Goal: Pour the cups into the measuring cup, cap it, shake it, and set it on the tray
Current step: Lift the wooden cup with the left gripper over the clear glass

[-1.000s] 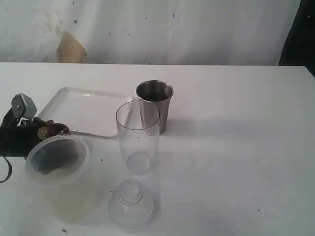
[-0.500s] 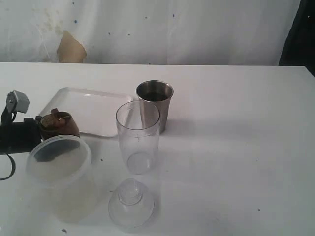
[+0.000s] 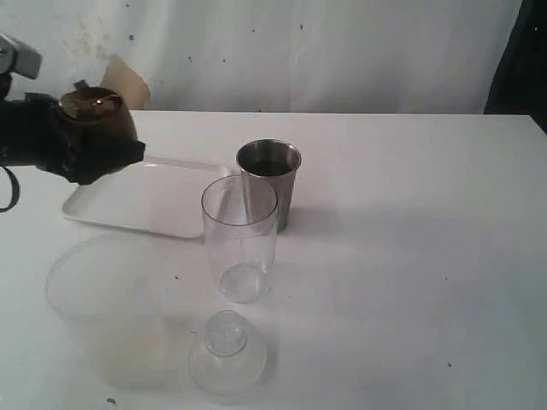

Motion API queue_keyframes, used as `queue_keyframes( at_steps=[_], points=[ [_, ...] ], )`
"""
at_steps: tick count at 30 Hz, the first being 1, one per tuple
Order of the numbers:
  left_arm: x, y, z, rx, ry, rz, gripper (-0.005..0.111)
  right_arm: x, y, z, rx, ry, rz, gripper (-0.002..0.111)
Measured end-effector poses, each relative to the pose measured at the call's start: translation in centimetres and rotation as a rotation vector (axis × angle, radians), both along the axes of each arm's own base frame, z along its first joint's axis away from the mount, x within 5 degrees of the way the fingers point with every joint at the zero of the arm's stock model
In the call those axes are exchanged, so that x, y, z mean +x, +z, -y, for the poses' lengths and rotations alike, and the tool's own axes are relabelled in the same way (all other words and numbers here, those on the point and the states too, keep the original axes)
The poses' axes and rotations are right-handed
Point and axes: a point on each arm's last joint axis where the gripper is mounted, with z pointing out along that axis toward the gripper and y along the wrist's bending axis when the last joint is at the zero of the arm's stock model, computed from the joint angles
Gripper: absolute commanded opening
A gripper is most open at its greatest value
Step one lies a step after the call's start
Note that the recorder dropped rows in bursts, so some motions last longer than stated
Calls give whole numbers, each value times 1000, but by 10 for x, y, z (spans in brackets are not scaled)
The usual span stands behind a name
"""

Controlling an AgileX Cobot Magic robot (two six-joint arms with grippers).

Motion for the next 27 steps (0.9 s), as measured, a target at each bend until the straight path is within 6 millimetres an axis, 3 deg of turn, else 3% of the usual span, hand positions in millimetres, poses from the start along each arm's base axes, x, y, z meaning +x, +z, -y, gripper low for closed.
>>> queue_keyframes(
  at_steps=[3, 5, 12, 17, 27],
  points=[
    [-7, 14, 44, 101, -56, 25, 0, 0, 0, 0, 0, 0, 0, 0],
    [-11, 19, 62, 125, -83, 42, 0, 0, 0, 0, 0, 0, 0, 0],
    [-22, 21, 111, 273, -38, 104, 0, 0, 0, 0, 0, 0, 0, 0],
    [-24, 22, 122, 361, 52, 171, 0, 0, 0, 0, 0, 0, 0, 0],
    [-18, 23, 115, 432, 158, 222, 0, 0, 0, 0, 0, 0, 0, 0]
  ],
)
